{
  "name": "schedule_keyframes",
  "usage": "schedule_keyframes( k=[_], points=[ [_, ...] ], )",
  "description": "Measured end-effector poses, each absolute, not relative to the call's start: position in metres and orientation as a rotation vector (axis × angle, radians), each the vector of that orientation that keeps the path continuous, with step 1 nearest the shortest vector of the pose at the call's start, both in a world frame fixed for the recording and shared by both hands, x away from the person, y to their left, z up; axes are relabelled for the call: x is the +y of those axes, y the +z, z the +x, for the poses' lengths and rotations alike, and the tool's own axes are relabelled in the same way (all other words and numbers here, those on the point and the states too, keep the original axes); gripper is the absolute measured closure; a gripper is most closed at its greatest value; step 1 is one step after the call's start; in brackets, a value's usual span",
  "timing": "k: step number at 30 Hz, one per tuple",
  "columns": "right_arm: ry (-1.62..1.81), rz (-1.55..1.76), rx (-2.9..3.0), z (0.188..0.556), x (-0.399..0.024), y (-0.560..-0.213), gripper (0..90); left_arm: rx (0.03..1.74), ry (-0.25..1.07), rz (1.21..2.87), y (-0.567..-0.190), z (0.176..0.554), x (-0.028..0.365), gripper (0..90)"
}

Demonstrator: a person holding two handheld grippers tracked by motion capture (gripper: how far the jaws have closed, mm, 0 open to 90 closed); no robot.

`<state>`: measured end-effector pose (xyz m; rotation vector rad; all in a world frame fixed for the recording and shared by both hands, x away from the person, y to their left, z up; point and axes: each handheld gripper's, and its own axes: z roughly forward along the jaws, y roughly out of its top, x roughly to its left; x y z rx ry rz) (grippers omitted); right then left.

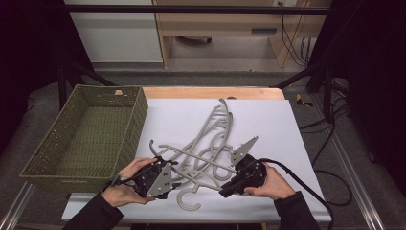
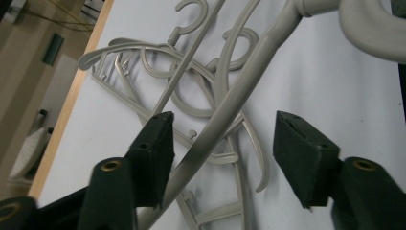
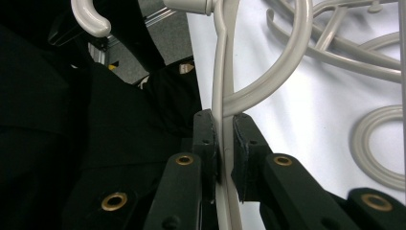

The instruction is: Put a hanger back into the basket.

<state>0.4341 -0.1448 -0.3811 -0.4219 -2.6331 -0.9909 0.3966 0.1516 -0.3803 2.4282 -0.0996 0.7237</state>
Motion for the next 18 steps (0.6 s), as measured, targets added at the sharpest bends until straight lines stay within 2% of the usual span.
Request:
schedule_keyframes(
  k=[2, 6, 9, 18],
  points=[
    [-1.001, -0.415, -2.625, 0.4342, -0.1444, -0.3821, 81.8, -0.142, 0.758, 2.450, -0.3812, 0.3950, 0.1495, 45.9],
    [-0.990, -0.399, -2.607, 0.4334, -0.1440, -0.3821, 81.8, -0.180, 0.832, 2.442, -0.3837, 0.3947, 0.1472, 48.5],
    [-0.974, -0.392, -2.611, 0.4328, -0.1435, -0.3824, 81.8, -0.204, 0.838, 2.435, -0.3825, 0.3947, 0.1470, 53.6],
    [-0.981, -0.387, -2.604, 0.4326, -0.1434, -0.3831, 81.8, -0.245, 0.854, 2.440, -0.3881, 0.3944, 0.1456, 61.4]
  ],
)
